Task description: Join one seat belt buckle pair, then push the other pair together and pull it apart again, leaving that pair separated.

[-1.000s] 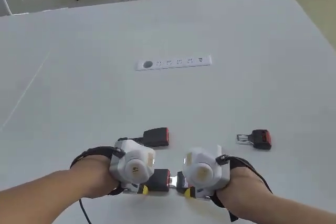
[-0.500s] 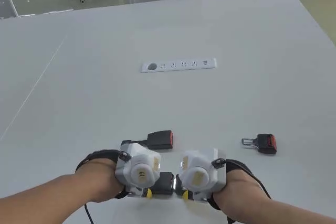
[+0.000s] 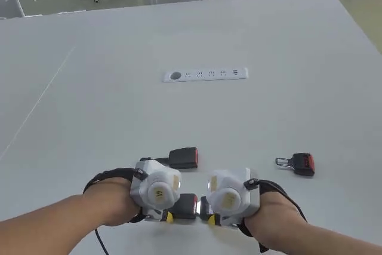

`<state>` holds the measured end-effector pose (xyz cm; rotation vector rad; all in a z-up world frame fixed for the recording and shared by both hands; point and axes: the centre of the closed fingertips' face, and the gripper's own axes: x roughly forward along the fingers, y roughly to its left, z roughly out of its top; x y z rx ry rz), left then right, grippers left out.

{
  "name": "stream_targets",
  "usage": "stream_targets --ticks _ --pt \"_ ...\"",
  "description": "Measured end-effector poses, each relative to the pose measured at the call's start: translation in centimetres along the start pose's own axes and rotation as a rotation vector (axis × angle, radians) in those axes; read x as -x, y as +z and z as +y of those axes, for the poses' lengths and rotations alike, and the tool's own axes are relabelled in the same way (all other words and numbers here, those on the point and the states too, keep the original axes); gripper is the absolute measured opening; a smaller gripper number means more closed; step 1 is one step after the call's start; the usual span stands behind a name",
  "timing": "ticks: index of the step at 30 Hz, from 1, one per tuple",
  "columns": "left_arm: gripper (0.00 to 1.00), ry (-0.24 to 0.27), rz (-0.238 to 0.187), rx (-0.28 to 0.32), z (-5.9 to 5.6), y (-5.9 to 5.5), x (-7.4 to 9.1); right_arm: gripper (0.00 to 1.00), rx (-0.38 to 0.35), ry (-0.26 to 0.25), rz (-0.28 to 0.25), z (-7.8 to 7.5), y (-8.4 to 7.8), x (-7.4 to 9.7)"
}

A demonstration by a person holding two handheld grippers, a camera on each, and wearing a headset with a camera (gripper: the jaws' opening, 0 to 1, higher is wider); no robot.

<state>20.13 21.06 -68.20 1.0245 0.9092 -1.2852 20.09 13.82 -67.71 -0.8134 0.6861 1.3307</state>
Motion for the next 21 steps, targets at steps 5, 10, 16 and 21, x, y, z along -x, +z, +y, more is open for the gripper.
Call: stream_targets --ticks 5,10,16,21 --pt "0.3 -0.008 -0.008 0.007 0.09 -0.03 -0.07 0.29 0.0 0.01 -0.004 0.2 0.02 0.05" --pt "0.3 -0.008 -0.01 0.015 0.07 0.01 -0.06 0.3 -0.006 0.012 -0.004 0.26 0.11 0.09" --pt "0.32 -0.007 -0.006 0.014 0.1 0.04 -0.06 0.31 -0.023 0.011 -0.012 0.28 0.16 0.1" --pt "0.32 -0.002 -0.004 0.028 0.15 0.04 -0.08 0.32 -0.031 0.011 -0.02 0.29 0.26 -0.02"
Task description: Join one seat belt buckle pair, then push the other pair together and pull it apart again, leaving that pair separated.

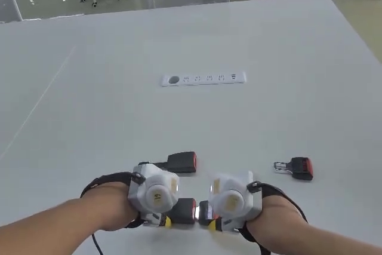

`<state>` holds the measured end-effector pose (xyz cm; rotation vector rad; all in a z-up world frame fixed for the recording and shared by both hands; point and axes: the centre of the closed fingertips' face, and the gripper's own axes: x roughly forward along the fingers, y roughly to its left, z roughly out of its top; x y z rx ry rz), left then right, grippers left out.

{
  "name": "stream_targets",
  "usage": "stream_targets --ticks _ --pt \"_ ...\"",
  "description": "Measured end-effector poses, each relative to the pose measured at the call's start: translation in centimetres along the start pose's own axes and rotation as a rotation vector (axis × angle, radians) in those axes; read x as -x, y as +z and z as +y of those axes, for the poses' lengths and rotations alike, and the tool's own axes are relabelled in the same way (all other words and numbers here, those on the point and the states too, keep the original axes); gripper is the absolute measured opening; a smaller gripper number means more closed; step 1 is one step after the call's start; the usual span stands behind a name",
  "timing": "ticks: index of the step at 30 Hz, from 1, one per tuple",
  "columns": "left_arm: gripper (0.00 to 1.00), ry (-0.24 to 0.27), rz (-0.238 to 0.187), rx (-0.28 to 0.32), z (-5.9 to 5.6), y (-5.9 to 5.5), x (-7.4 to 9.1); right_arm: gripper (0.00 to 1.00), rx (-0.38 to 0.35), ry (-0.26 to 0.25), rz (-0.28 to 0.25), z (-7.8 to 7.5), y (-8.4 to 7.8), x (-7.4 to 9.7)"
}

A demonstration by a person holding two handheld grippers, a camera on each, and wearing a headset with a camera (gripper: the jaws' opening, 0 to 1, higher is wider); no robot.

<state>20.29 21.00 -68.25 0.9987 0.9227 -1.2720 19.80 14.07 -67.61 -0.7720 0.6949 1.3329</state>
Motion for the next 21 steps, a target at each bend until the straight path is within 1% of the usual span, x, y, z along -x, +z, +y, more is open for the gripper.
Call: stream_targets --ticks 4,6,9,10,11,12,13,14,16,18,19,21 --pt "0.33 -0.001 0.005 0.007 0.1 -0.1 0.0 0.33 -0.014 0.008 -0.003 -0.1 0.1 0.0" --pt "0.33 0.009 -0.007 0.004 0.2 0.0 0.0 0.33 -0.006 0.006 -0.001 -0.1 0.2 0.1" --pt "0.33 0.021 -0.018 0.015 0.2 -0.1 0.1 0.33 -0.024 0.002 -0.009 -0.5 0.5 0.4" --pt "0.33 0.024 -0.022 0.014 0.2 0.0 0.3 0.32 -0.039 0.003 -0.016 -0.5 0.6 0.6" --pt "0.33 0.025 -0.039 0.025 0.2 0.3 0.5 0.32 -0.044 0.003 -0.018 -0.6 0.6 0.8" --pt "0.33 0.024 -0.096 0.066 0.3 1.2 0.9 0.31 -0.041 -0.001 -0.025 -0.6 0.8 1.1" --pt "0.33 0.028 -0.1 0.08 0.4 1.3 1.2 0.3 -0.045 0.002 -0.04 -0.6 1.1 1.3" --pt "0.35 0.032 -0.104 0.074 0.7 1.4 1.7 0.28 -0.053 0.007 -0.059 -0.5 1.5 1.8" --pt "0.38 0.038 -0.122 0.08 0.9 1.9 2.3 0.27 -0.052 0.002 -0.075 -0.8 1.8 2.3" --pt "0.39 0.038 -0.141 0.079 1.2 2.3 2.7 0.28 -0.056 -0.006 -0.085 -1.2 1.9 2.8" --pt "0.38 0.054 -0.141 0.075 1.7 2.4 3.0 0.28 -0.059 -0.009 -0.086 -1.5 1.7 3.0" --pt "0.38 0.069 -0.148 0.089 2.4 2.6 3.4 0.29 -0.064 -0.018 -0.088 -2.0 1.3 3.3"
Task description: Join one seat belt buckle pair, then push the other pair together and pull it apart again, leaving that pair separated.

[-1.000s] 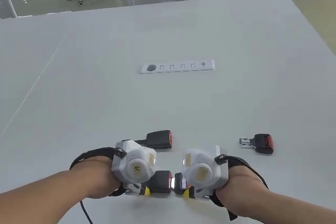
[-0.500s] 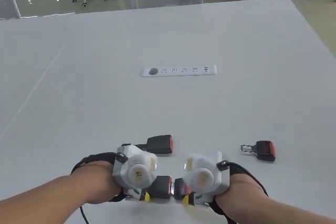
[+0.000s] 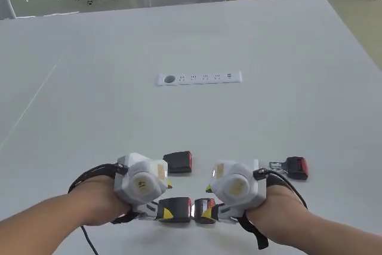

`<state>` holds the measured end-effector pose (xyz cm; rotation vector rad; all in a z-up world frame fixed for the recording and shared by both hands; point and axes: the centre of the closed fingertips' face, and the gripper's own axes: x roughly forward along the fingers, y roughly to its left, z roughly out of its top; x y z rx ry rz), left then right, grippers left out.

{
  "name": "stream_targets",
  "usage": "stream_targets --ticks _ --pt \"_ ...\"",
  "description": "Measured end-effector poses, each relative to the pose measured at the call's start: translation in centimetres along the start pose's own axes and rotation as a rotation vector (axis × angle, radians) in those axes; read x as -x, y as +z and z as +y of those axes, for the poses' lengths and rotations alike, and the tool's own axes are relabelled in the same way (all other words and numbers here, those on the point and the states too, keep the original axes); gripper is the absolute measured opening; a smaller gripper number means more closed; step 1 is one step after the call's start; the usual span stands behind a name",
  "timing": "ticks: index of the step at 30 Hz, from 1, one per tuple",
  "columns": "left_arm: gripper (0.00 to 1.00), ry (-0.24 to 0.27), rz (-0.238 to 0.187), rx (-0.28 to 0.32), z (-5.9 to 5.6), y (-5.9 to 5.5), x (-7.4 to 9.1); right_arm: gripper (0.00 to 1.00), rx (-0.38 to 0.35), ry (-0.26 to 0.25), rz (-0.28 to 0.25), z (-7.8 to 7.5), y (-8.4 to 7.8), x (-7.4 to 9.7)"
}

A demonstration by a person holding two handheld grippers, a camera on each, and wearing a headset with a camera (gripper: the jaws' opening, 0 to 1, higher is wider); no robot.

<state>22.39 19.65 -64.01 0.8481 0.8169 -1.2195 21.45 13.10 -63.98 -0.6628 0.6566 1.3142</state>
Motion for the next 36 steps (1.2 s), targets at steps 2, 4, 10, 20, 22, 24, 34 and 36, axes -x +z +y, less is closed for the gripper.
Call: stream_targets --ticks 2,4,10,20,22,24,34,36 --pt "0.39 0.011 -0.023 0.009 0.5 0.6 0.2 0.28 -0.004 -0.009 0.001 -0.5 -0.3 0.3" --pt "0.4 0.026 -0.027 0.003 1.1 0.9 0.3 0.28 -0.003 -0.021 0.0 -1.3 -0.7 0.8" --pt "0.41 0.048 -0.013 0.009 3.1 1.0 -0.1 0.27 -0.019 -0.049 0.015 -3.8 -2.6 2.4" --pt "0.47 0.076 0.041 0.017 5.9 -0.8 -1.1 0.28 -0.04 -0.124 0.084 -8.3 -8.4 6.4" --pt "0.48 0.066 0.05 0.001 6.1 -0.9 -1.4 0.29 -0.058 -0.143 0.092 -9.3 -9.7 7.2" --pt "0.48 0.061 0.054 -0.005 6.2 -1.1 -1.5 0.29 -0.089 -0.161 0.099 -10.0 -10.9 8.0" --pt "0.48 0.076 0.07 -0.006 8.2 -1.4 -2.2 0.33 -0.111 -0.159 0.154 -12.0 -15.0 10.3" --pt "0.49 0.077 0.078 -0.001 8.7 -1.7 -2.5 0.33 -0.108 -0.158 0.163 -12.1 -15.5 10.4"
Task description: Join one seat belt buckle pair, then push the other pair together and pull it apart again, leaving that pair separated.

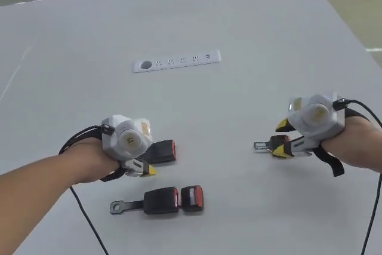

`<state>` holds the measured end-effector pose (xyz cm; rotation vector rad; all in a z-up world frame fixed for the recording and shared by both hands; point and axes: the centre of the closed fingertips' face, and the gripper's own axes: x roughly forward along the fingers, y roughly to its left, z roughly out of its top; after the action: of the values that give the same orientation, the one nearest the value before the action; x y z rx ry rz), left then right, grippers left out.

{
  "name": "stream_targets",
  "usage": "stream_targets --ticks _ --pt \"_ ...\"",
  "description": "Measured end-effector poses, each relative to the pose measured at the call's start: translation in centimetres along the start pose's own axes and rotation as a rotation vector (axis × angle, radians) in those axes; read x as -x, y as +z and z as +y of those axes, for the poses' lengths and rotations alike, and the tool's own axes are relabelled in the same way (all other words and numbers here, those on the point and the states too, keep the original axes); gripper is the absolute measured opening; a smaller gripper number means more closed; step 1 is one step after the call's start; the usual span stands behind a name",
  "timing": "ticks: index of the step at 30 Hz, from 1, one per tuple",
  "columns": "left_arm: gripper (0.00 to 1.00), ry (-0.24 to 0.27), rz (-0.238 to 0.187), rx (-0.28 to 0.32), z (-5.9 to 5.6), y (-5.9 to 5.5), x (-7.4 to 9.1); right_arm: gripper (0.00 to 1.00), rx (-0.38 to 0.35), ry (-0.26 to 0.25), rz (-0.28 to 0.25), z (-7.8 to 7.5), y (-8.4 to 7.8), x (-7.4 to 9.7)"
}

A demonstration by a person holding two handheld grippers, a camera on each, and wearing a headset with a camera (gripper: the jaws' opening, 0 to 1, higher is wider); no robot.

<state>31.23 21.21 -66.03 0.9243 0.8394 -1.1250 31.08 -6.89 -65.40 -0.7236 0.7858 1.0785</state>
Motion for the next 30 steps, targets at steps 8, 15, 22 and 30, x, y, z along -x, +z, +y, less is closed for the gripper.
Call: stream_targets --ticks 8,15,22,30 --pt "0.51 0.0 0.046 0.003 1.0 -0.8 -0.9 0.34 -0.002 0.031 0.03 0.0 -1.9 -0.7" --pt "0.37 -0.054 0.065 0.0 0.7 -1.1 -1.4 0.32 -0.026 0.049 0.019 0.6 -1.4 -0.5" --pt "0.32 -0.055 0.083 -0.037 1.0 -1.1 -1.8 0.32 0.019 0.06 0.043 0.7 -1.9 -1.0" --pt "0.31 -0.086 0.089 -0.071 0.8 -1.2 -1.9 0.32 0.049 0.081 0.051 0.8 -1.8 -0.7"
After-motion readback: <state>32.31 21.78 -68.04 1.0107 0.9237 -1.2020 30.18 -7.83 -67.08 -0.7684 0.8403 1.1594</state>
